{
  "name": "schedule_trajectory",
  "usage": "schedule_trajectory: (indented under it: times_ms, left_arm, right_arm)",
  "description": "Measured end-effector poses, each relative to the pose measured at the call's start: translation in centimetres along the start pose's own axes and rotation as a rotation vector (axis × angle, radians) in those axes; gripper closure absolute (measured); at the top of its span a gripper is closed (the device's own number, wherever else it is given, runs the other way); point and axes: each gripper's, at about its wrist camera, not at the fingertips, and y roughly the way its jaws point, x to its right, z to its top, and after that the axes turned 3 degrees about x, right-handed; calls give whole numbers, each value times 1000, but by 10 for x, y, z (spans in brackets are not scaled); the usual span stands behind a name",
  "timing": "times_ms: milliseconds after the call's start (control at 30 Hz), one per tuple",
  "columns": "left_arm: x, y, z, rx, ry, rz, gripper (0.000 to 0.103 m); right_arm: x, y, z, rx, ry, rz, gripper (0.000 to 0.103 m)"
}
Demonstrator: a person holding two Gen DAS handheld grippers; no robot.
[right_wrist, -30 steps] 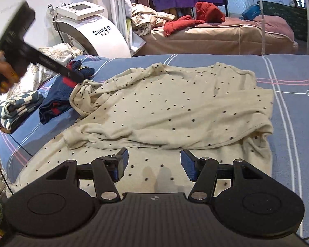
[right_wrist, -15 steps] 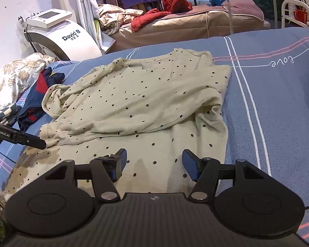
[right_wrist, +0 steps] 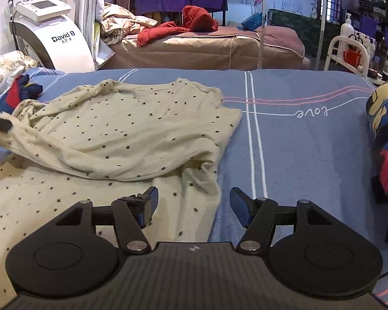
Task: Fold small clothes
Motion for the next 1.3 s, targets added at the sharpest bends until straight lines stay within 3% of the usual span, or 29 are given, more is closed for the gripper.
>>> schedule_trajectory:
  times_ms: [100,133,167,200,233,267,300,333,400,500,600,667,800,867,1000,1100,1167,1233,1300]
  left_arm:
    - [-6,0,2,-14,-10,26,101]
    - [-10,3,-1,-40,-24,41,100]
    - [-13,7,-5,-62,-41,48,93]
    - [-18,11,-10,-87,-70,46,85]
    - [-27,18,-18,-123,-132,39,50]
    - [-32,25,-25,-164,-193,45,11]
    - [-38,33,-34,-212,-270,51,2]
    - [-41,37,-43,-225,-321,51,2]
    - [-36,39,-55,-187,-292,67,2]
    - [-13,41,-60,-152,-139,116,0]
    - [-1,43,-59,-167,-102,102,0]
    - [1,38,-59,-153,-110,101,0]
    - [-3,25,-69,-147,-74,216,0]
    - [-1,20,-74,-180,-32,280,0]
    - [24,21,-88,-174,88,265,0]
    - [26,23,-101,-144,-14,182,0]
    - [19,23,-108,-129,-107,133,0]
    - [18,23,-109,-148,-78,97,0]
    - [20,15,-108,-127,-30,185,0]
  right_arm:
    - [2,18,6,17,-16,-24,6]
    - [3,25,9,12,-7,-17,14]
    - [3,30,11,14,4,-14,36]
    - [3,37,13,5,-4,-37,54]
    - [0,42,14,-18,-21,-78,83]
    - [2,42,13,-17,-14,-110,92]
    - [7,37,12,5,18,-132,95]
    - [12,32,10,15,46,-165,97]
    - [26,24,5,18,101,-204,97]
    - [42,17,-6,4,156,-182,97]
    - [44,17,-7,19,163,-177,84]
    - [44,20,-5,-1,183,-208,37]
    - [49,4,-7,27,239,-202,19]
    - [50,-5,-10,26,259,-192,0]
    - [46,-25,-10,53,304,-97,0]
    - [33,-32,3,64,330,15,0]
    - [19,-29,17,49,344,141,0]
    - [-4,-23,32,50,319,307,0]
    - [-42,-15,50,56,215,439,0]
